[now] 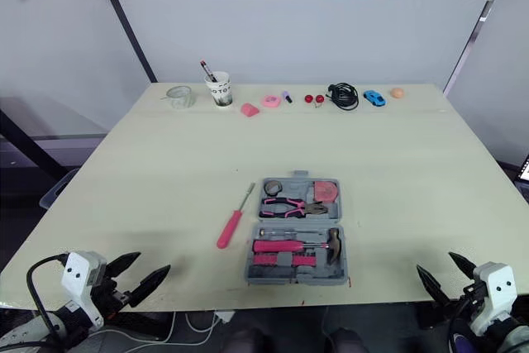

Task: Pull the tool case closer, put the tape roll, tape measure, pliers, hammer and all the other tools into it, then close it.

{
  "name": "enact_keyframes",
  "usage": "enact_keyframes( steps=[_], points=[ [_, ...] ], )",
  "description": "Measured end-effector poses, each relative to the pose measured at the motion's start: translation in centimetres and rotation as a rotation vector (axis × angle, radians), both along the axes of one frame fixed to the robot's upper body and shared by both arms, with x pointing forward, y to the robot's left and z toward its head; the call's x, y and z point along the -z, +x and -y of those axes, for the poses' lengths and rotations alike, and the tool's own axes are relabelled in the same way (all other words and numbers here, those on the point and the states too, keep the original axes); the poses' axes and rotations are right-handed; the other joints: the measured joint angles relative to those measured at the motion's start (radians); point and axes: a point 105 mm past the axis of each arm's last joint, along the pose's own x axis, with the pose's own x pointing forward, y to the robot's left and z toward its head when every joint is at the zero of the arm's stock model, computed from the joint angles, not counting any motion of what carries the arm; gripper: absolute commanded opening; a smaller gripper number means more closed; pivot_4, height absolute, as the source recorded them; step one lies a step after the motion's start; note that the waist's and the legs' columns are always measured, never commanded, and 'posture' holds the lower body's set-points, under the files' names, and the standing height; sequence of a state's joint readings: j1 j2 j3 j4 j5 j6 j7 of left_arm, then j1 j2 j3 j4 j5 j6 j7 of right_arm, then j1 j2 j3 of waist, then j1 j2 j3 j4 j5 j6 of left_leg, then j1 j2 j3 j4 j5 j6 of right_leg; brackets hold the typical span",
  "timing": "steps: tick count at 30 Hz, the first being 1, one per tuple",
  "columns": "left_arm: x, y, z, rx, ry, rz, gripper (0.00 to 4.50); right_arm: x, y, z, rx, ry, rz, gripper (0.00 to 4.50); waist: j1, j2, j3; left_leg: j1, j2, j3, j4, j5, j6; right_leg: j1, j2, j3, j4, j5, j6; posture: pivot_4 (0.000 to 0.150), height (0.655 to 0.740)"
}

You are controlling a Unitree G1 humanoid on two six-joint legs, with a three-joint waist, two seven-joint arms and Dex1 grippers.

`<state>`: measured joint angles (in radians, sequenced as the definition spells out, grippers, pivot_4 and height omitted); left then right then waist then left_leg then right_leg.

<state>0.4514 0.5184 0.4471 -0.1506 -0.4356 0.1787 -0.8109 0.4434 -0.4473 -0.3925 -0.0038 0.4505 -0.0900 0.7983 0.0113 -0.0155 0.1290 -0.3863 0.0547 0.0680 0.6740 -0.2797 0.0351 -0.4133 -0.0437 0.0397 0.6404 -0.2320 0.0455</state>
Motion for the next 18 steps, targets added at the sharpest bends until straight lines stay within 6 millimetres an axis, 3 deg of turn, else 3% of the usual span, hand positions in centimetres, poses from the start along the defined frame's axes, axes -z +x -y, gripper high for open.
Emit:
enact_keyframes(
  steps=[3,12,15,18],
  points=[
    [-0.5,0.5,0.2,0.003,0.004,0.021,4.48,-0.2,0.1,-0.3,-0.026,0.005,0.005,4.50,0.000,0.000,0.000,0.002,0.000,0.002,-0.002,0.000,0.000,0.000,0.000,0.001,0.000,0.000,0.000,0.150,0.7400],
    [-1.5,3.3,1.6,-0.027,-0.005,0.051,4.48,-3.5,1.8,-2.5,-0.226,-0.001,0.101,4.50,-0.001,-0.001,0.002,0.003,0.000,0.004,-0.003,0.000,0.001,0.000,0.006,0.002,0.000,0.000,-0.001,0.150,0.7400],
    [-2.6,5.7,4.0,0.009,0.011,0.077,4.48,-6.6,2.8,-6.4,-0.478,-0.001,0.194,4.50,0.000,-0.004,0.002,0.004,0.000,0.005,-0.003,0.000,0.001,0.001,0.008,0.003,0.000,0.002,-0.003,0.150,0.7400],
    [-2.6,6.9,5.4,0.033,0.028,0.057,4.48,-7.5,3.0,-7.6,-0.573,-0.005,0.218,4.50,0.002,-0.005,0.002,0.003,-0.001,0.005,-0.004,0.000,0.001,0.001,0.009,0.003,-0.001,0.002,-0.004,0.150,0.7400]
  ],
)
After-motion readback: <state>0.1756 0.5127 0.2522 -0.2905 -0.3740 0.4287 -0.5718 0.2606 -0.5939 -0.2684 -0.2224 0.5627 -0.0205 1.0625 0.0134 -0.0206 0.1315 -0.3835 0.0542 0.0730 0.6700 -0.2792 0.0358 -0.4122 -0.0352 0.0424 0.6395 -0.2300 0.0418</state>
